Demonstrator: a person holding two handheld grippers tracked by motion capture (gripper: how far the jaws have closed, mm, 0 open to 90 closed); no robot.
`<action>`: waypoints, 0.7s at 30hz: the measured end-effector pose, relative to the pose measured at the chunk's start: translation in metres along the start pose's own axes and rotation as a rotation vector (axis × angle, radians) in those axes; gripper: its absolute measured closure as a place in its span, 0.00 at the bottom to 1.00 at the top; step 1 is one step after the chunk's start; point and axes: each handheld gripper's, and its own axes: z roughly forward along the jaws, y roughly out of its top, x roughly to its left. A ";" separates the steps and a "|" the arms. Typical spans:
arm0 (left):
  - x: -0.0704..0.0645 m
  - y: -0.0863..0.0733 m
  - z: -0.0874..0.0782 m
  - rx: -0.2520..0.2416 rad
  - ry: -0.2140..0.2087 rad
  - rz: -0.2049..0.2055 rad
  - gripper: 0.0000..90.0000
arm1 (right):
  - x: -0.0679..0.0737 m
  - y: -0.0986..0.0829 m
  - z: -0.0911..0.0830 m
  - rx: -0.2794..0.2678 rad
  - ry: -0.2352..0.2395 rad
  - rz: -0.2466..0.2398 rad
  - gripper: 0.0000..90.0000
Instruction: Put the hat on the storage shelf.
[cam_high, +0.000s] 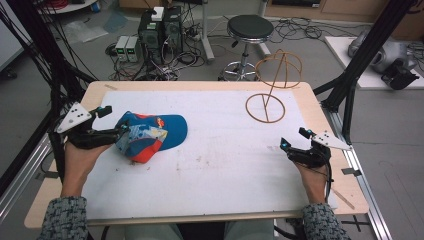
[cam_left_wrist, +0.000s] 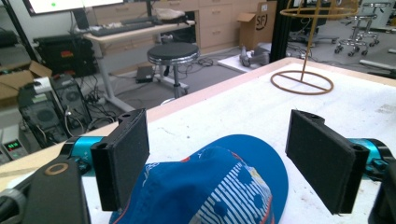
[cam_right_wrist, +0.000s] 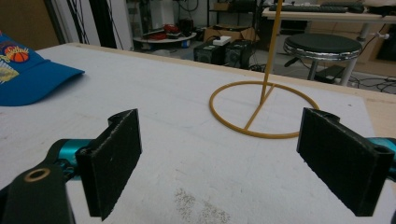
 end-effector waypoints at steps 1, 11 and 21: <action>0.001 -0.001 0.004 0.009 0.000 -0.002 0.25 | 0.000 0.000 0.000 0.000 0.000 0.000 0.14; 0.009 -0.014 0.028 0.054 -0.025 0.027 0.27 | -0.001 0.000 0.001 0.003 0.004 0.001 0.15; 0.017 -0.026 0.044 0.124 -0.040 0.006 0.27 | -0.001 0.000 0.001 0.006 0.011 -0.006 0.16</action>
